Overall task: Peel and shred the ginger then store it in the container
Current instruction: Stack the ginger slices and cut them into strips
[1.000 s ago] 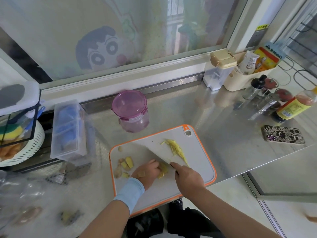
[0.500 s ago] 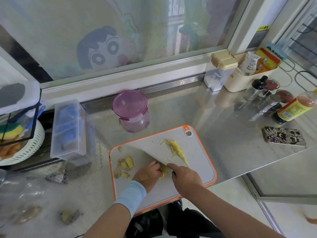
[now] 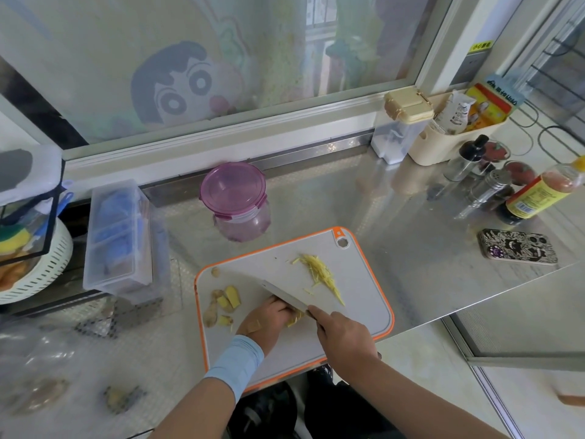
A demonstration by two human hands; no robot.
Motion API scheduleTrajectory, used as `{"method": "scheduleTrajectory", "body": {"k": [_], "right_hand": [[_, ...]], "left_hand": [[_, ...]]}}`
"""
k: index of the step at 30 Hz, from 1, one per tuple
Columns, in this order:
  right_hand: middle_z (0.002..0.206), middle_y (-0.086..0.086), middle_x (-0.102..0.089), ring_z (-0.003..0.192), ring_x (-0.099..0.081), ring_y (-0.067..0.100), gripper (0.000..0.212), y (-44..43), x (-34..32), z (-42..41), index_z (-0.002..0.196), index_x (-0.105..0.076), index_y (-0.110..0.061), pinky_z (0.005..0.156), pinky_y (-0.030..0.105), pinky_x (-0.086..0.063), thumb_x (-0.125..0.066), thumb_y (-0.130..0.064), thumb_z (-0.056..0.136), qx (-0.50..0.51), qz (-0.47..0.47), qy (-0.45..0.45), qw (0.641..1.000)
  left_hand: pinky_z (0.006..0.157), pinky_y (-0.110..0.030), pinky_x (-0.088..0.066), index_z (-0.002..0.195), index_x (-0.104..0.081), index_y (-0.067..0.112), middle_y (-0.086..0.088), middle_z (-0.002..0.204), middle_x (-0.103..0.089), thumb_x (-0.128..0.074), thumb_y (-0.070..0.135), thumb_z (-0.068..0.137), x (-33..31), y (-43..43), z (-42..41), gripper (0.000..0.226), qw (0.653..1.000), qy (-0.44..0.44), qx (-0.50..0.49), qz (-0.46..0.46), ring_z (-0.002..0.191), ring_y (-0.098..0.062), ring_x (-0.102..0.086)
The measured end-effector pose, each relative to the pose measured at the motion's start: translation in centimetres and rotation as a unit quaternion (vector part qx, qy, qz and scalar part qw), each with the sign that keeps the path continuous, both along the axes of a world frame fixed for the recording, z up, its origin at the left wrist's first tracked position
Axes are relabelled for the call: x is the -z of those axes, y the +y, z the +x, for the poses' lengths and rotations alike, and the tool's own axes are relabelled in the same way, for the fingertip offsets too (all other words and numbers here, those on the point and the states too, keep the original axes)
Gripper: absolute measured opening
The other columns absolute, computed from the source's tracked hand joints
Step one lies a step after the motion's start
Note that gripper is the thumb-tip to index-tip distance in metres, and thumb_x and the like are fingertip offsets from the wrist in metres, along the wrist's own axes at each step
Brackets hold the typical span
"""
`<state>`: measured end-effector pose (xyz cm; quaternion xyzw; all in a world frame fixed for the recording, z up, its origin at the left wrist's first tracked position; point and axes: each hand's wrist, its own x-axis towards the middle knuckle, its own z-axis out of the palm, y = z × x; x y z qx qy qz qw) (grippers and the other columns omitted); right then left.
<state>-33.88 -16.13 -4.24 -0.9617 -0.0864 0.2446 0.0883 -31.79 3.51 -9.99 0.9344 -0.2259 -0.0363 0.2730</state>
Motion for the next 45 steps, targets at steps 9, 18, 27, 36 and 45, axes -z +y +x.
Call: {"method": "scheduleTrajectory", "body": {"k": [9, 18, 27, 36, 45], "right_hand": [[0.090, 0.000, -0.051, 0.072, -0.061, 0.027, 0.064, 0.1, 0.3, -0.5, 0.148, -0.018, -0.043, 0.066, 0.043, -0.059, -0.041, -0.007, 0.100, 0.017, -0.018, 0.038, 0.999], [0.082, -0.001, -0.047, 0.070, -0.059, 0.027, 0.073, -0.3, 0.1, -0.3, 0.146, -0.019, -0.044, 0.066, 0.042, -0.058, -0.041, 0.003, 0.094, 0.021, -0.018, 0.047, 0.999], [0.085, 0.000, -0.051, 0.071, -0.054, 0.025, 0.071, -0.6, -1.0, -0.3, 0.149, -0.021, -0.037, 0.060, 0.035, -0.046, -0.040, 0.003, 0.094, 0.011, -0.001, 0.062, 0.998], [0.074, 0.002, -0.050, 0.062, -0.052, 0.023, 0.074, 0.1, -0.6, 0.8, 0.138, -0.030, -0.032, 0.056, 0.038, -0.048, -0.039, 0.013, 0.080, 0.013, 0.015, 0.090, 0.996], [0.071, 0.001, -0.048, 0.062, -0.049, 0.023, 0.054, 1.0, -0.7, 2.1, 0.132, -0.038, -0.027, 0.049, 0.031, -0.037, -0.037, 0.003, 0.088, 0.005, 0.024, 0.068, 0.997]], "left_hand": [[0.067, -0.019, -0.055, 0.097, -0.074, 0.021, 0.004, 0.105, -0.068, -0.081, -0.006, 0.060, -0.2, -0.4, -0.2, 0.047, 0.999, -0.007, -0.019, 0.028, 0.104, -0.012, -0.054], [0.080, -0.033, -0.055, 0.104, -0.072, 0.021, 0.002, 0.118, -0.061, -0.067, 0.004, 0.081, 0.2, -0.7, -0.1, 0.029, 0.995, 0.051, -0.062, 0.057, 0.112, -0.017, -0.054], [0.077, -0.027, -0.055, 0.096, -0.075, 0.022, 0.001, 0.109, -0.066, -0.073, 0.001, 0.072, 0.4, -0.6, 0.0, 0.032, 0.996, 0.046, -0.053, 0.054, 0.104, -0.020, -0.061], [0.077, -0.027, -0.053, 0.097, -0.074, 0.024, 0.005, 0.110, -0.064, -0.068, 0.002, 0.077, 0.2, -0.5, 0.1, 0.031, 0.997, 0.045, -0.057, 0.041, 0.106, -0.016, -0.058], [0.081, -0.023, -0.053, 0.101, -0.074, 0.021, 0.002, 0.113, -0.064, -0.073, 0.005, 0.075, 0.7, -0.4, -0.2, 0.030, 0.996, 0.049, -0.060, 0.031, 0.106, -0.017, -0.060]]}}
